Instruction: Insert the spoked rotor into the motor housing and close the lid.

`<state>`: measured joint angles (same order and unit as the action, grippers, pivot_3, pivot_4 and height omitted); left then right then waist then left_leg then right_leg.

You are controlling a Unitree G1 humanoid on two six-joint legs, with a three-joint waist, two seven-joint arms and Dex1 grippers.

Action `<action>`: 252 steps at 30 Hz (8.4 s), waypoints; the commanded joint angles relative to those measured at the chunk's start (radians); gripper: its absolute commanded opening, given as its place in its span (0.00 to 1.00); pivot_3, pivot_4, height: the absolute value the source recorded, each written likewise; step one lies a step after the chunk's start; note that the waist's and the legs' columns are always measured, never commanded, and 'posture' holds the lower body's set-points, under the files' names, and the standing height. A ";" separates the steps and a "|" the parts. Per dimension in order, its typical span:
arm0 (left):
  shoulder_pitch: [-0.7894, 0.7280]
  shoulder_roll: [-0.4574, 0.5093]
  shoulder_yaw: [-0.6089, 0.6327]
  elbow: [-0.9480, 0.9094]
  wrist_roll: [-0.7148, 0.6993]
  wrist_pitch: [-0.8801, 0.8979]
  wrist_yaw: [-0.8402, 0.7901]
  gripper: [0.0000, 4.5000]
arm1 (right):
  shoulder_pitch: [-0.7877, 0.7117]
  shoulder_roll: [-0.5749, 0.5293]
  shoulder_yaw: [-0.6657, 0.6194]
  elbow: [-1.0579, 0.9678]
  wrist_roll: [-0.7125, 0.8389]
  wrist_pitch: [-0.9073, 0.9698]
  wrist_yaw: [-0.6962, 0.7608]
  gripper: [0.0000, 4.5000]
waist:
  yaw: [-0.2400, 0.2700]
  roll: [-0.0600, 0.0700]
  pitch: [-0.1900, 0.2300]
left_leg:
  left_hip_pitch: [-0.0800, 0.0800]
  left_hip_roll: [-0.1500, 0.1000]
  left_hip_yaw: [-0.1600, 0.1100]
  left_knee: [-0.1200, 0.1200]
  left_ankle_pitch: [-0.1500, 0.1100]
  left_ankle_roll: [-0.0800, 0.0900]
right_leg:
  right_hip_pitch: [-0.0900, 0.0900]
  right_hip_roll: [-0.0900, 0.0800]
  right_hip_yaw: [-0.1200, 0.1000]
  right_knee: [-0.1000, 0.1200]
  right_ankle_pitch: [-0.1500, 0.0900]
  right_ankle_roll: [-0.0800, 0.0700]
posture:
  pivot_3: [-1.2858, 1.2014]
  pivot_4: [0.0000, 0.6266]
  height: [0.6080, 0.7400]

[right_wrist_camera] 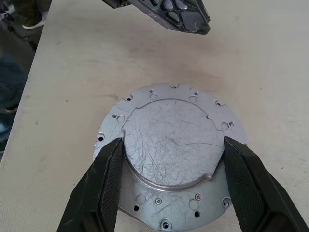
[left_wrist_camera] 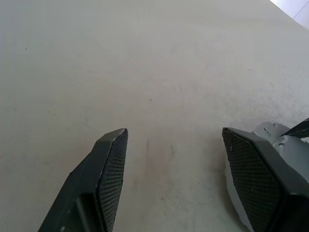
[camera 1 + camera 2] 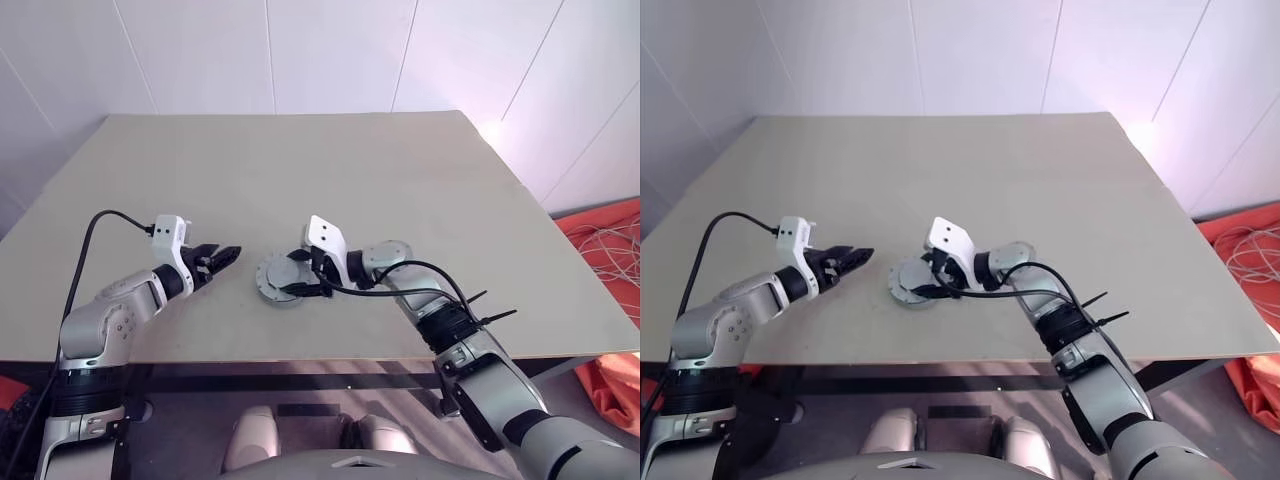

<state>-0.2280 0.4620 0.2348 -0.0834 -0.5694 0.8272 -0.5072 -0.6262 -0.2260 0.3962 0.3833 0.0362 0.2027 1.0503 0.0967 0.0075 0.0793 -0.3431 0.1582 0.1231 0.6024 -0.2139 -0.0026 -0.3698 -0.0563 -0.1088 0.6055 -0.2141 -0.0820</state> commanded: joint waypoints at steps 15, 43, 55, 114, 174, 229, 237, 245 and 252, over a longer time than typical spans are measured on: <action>0.000 -0.003 0.019 -0.037 -0.013 -0.013 0.008 0.74 | -0.019 0.002 0.006 0.016 -0.014 0.043 0.012 0.68 | -0.001 0.000 0.000 | 0.000 0.000 0.000 0.000 0.000 0.000 | 0.000 0.000 0.000 0.000 0.000 0.000 | 0.52 0.00 1.00; 0.008 -0.012 0.014 -0.044 -0.015 -0.010 0.011 0.74 | -0.097 0.043 -0.044 0.018 0.012 0.064 -0.051 0.68 | -0.006 0.001 0.001 | 0.005 0.003 0.001 -0.001 0.003 -0.005 | 0.002 0.001 -0.001 0.000 0.000 0.001 | 0.52 0.00 1.00; 0.002 -0.014 0.011 -0.036 -0.010 -0.015 0.010 0.74 | -0.097 0.040 -0.076 -0.081 0.083 0.181 -0.005 0.68 | -0.004 0.001 0.001 | -0.011 0.003 0.002 -0.003 0.002 -0.002 | -0.014 0.001 -0.001 0.000 0.003 -0.008 | 0.52 0.00 1.00; -0.003 -0.038 0.016 -0.060 -0.039 0.009 0.024 0.74 | -0.065 0.035 0.008 0.142 -0.045 0.043 -0.029 0.68 | -0.002 0.001 0.000 | 0.002 0.003 0.002 -0.003 0.002 -0.003 | 0.002 0.001 -0.001 0.000 -0.001 -0.001 | 0.52 0.00 1.00; -0.106 -0.172 0.026 0.127 -0.218 0.389 0.151 0.00 | -0.189 -0.038 -0.326 -0.042 0.245 0.586 -0.128 0.99 | 0.001 0.005 -0.003 | 0.009 0.002 0.002 -0.009 0.002 -0.004 | 0.006 0.001 -0.001 -0.006 -0.003 0.001 | 0.52 0.00 1.00; -0.111 -0.145 0.040 0.119 -0.225 0.438 0.145 0.00 | -0.247 0.340 -0.680 0.157 0.513 1.213 -0.493 0.99 | -0.001 0.011 -0.008 | 0.009 0.001 0.003 -0.031 0.010 -0.016 | 0.002 0.003 -0.001 -0.017 -0.003 0.002 | 0.52 0.00 1.00; -0.111 -0.142 0.048 0.120 -0.219 0.433 0.143 0.00 | -0.245 0.312 -0.665 0.185 0.472 1.153 -0.508 0.99 | -0.002 0.011 -0.008 | 0.008 0.001 0.003 -0.031 0.009 -0.015 | 0.001 0.003 -0.001 -0.017 -0.003 0.001 | 0.52 0.00 1.00; -0.115 -0.148 0.046 0.125 -0.213 0.427 0.143 0.00 | -0.242 0.284 -0.657 0.222 0.466 1.096 -0.531 0.56 | 0.004 0.011 -0.008 | 0.008 0.001 0.003 -0.031 0.009 -0.015 | 0.001 0.003 -0.001 -0.017 -0.003 0.001 | 0.52 0.00 1.00; -0.123 -0.145 0.044 0.136 -0.204 0.417 0.135 0.00 | -0.259 0.278 -0.660 0.232 0.473 1.076 -0.531 0.47 | 0.006 0.011 -0.008 | 0.008 0.001 0.003 -0.031 0.009 -0.015 | 0.002 0.003 -0.001 -0.017 -0.003 0.001 | 0.52 0.00 1.00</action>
<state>-0.3608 0.3208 0.3189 0.0248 -0.7940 1.2198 -0.3792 -0.8298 0.0458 -0.2504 0.6352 0.4746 1.3097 0.5194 0.1026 0.0186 0.0714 -0.3353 0.1593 0.1262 0.5716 -0.2046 -0.0176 -0.3678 -0.0533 -0.1096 0.5883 -0.2172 -0.0810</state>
